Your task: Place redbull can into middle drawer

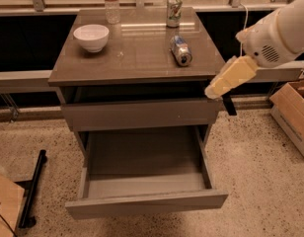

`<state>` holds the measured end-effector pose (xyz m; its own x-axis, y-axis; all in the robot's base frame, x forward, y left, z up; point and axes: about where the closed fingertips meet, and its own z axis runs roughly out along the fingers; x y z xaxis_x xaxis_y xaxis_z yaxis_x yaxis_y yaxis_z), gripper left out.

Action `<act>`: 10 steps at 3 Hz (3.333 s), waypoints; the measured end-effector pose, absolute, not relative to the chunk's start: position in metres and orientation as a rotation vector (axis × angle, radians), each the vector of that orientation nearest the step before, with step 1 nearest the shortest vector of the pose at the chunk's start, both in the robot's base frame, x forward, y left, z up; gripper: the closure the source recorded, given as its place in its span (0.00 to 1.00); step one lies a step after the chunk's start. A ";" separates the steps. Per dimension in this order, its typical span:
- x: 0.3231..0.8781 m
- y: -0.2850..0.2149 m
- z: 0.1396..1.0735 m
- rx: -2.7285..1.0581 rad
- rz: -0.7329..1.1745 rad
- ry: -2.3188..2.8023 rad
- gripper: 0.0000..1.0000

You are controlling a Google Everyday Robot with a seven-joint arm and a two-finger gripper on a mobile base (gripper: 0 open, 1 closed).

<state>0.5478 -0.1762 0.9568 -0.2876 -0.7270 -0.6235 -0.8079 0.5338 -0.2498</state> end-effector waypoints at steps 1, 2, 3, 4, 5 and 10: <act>0.591 -0.159 0.933 -1.120 0.215 2.082 0.00; 0.641 -0.144 0.907 -0.978 0.303 2.083 0.00; 0.698 -0.134 0.887 -0.869 0.330 2.079 0.00; 0.753 -0.135 0.874 -0.795 0.317 2.061 0.00; 0.760 -0.136 0.873 -0.786 0.318 2.055 0.00; 0.814 -0.129 0.835 -0.447 0.376 2.024 0.49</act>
Offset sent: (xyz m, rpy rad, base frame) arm 0.1609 0.0440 -0.0844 0.3585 0.0244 -0.2311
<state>0.8143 -0.1289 0.8350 -0.4421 -0.1546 -0.8835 -0.4618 0.8837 0.0765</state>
